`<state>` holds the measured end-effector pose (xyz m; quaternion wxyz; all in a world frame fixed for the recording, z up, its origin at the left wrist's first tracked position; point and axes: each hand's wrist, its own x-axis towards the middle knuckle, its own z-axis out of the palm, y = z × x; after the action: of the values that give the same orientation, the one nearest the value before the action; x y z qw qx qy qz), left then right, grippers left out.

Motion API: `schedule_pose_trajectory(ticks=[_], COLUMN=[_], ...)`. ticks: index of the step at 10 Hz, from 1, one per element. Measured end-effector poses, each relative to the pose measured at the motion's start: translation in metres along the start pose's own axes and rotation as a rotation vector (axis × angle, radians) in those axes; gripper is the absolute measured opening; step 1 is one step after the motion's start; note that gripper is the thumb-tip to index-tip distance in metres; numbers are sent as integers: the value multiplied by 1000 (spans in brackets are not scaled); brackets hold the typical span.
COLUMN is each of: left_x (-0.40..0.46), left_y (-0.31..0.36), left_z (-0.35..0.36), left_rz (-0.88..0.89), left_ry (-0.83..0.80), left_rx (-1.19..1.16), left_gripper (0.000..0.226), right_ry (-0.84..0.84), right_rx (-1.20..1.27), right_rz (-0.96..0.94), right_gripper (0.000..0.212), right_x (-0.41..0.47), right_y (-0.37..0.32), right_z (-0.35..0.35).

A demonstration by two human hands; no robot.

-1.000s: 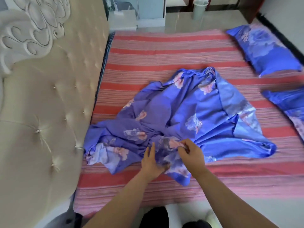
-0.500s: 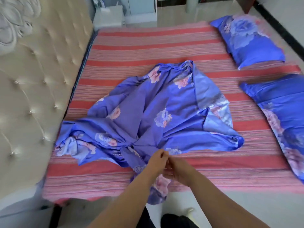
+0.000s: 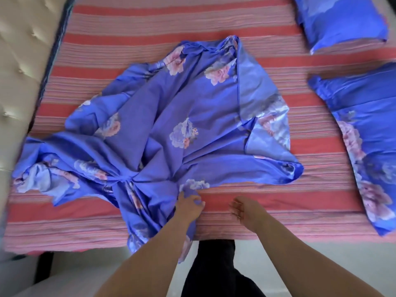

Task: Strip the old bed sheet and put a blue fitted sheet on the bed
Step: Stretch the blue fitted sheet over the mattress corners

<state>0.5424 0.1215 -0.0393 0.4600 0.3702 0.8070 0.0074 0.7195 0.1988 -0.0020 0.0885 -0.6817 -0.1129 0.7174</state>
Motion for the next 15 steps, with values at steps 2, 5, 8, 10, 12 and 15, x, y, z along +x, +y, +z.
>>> schedule_pose_trajectory(ticks=[2, 5, 8, 10, 12, 15], left_x=[105, 191, 191, 201, 158, 38], left_y=[-5, -24, -15, 3, 131, 360], left_z=[47, 46, 51, 51, 50, 127], left_rz=[62, -148, -300, -384, -226, 178], left_ry=[-195, -86, 247, 335, 217, 46], left_rx=[326, 286, 267, 339, -224, -614], left_gripper=[43, 75, 81, 28, 19, 22], right_ry=[20, 19, -69, -76, -330, -12], right_rx=[-29, -41, -67, -83, -261, -271], right_rz=[118, 204, 260, 254, 223, -323], right_gripper=[26, 23, 24, 20, 72, 24], right_x=[72, 127, 147, 169, 161, 93], right_y=[-12, -25, -57, -79, -83, -216], right_z=[1, 5, -33, -79, -90, -191])
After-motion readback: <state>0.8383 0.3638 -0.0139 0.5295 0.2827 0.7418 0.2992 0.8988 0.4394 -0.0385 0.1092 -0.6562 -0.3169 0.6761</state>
